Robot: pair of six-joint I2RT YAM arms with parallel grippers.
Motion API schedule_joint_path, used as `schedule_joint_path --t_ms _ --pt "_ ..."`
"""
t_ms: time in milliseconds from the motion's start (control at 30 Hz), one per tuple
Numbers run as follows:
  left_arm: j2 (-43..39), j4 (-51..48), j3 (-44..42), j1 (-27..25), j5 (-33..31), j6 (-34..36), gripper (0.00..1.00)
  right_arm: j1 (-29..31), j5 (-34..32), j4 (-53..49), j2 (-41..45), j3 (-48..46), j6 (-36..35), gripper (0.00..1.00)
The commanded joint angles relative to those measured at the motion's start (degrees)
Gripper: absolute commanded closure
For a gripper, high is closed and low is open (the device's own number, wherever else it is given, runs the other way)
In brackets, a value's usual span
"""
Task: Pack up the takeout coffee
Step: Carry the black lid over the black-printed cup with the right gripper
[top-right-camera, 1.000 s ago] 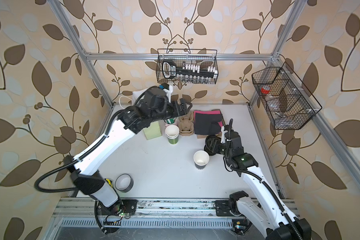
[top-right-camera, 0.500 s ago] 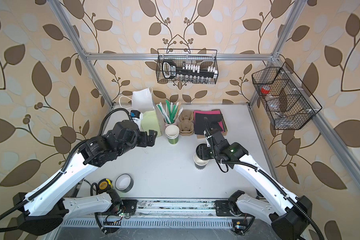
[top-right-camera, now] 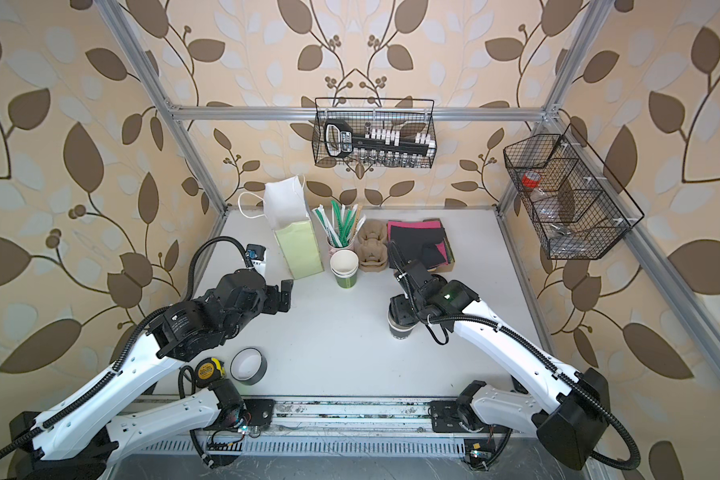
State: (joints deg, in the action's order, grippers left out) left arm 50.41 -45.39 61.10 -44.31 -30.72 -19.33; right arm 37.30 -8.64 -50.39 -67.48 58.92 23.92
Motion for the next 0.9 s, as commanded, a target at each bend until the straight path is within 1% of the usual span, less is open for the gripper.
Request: schedule_joint_path --t_ms 0,267,400,633,867 --pt "0.0 1.5 -0.1 -0.4 -2.4 1.0 0.01 0.4 -1.6 0.9 -1.7 0.1 -1.0 0.41" --pt "-0.2 1.6 -0.1 -0.4 -2.5 1.1 0.01 0.3 -1.7 2.5 -3.2 -0.9 -1.2 0.41" --pt "0.0 1.6 -0.1 -0.5 -2.3 1.1 0.01 0.4 -0.6 3.2 -4.0 -1.3 -1.0 0.41" --pt "0.1 1.6 -0.3 -0.4 -2.2 1.2 0.01 0.6 -2.3 1.6 -4.0 -2.1 -0.3 0.41" --pt "0.1 1.6 -0.2 -0.4 -2.2 1.3 0.01 1.6 -1.8 1.2 -3.6 -1.9 0.2 0.41"
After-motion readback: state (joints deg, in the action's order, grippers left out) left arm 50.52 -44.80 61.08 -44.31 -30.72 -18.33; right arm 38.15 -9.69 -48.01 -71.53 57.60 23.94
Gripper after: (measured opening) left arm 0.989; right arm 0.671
